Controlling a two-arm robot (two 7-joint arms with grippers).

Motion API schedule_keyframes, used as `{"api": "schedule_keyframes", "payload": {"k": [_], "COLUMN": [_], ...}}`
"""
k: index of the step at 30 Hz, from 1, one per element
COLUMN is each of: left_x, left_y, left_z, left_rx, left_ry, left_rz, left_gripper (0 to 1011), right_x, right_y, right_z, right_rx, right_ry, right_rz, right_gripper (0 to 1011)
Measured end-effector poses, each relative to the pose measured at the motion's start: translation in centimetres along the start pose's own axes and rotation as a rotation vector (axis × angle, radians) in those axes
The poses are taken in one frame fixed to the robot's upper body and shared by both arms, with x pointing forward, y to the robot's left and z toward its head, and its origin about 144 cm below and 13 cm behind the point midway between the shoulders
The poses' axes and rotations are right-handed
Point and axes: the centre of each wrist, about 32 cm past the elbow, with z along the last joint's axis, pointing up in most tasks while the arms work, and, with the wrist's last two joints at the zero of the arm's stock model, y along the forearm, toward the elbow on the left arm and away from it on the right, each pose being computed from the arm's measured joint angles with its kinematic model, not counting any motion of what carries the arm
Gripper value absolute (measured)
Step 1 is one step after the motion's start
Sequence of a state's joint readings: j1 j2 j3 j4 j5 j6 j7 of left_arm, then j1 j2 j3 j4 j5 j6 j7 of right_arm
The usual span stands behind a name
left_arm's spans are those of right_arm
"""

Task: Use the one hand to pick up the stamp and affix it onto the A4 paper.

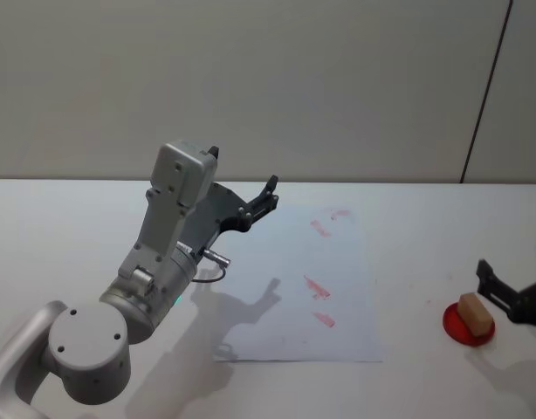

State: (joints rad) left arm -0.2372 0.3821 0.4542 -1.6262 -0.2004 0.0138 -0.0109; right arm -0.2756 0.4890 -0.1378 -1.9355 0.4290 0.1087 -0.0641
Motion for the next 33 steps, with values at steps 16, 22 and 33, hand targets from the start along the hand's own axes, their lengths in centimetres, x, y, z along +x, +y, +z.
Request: {"api": "schedule_keyframes", "payload": {"k": [16,22,33], "left_x": [0.0,0.0,0.0], "left_y": [0.0,0.0,0.0], "left_z": [0.0,0.0,0.0], "left_rx": [0.0,0.0,0.0], "left_ry": [0.0,0.0,0.0], "left_rz": [0.0,0.0,0.0], "left_gripper": [1003,1003,1003], "right_x": [0.3,0.1,-0.6], "right_y": [0.0,1.0,2.3], "right_z": [-0.9,-1.3,-2.0], "right_rx": [-0.152,-0.197,-0.258], "right_ry": [-0.023,-0.032,-0.034], "right_rz": [-0.002,0.006,0.022], "right_gripper": [1001,1001,1001]}}
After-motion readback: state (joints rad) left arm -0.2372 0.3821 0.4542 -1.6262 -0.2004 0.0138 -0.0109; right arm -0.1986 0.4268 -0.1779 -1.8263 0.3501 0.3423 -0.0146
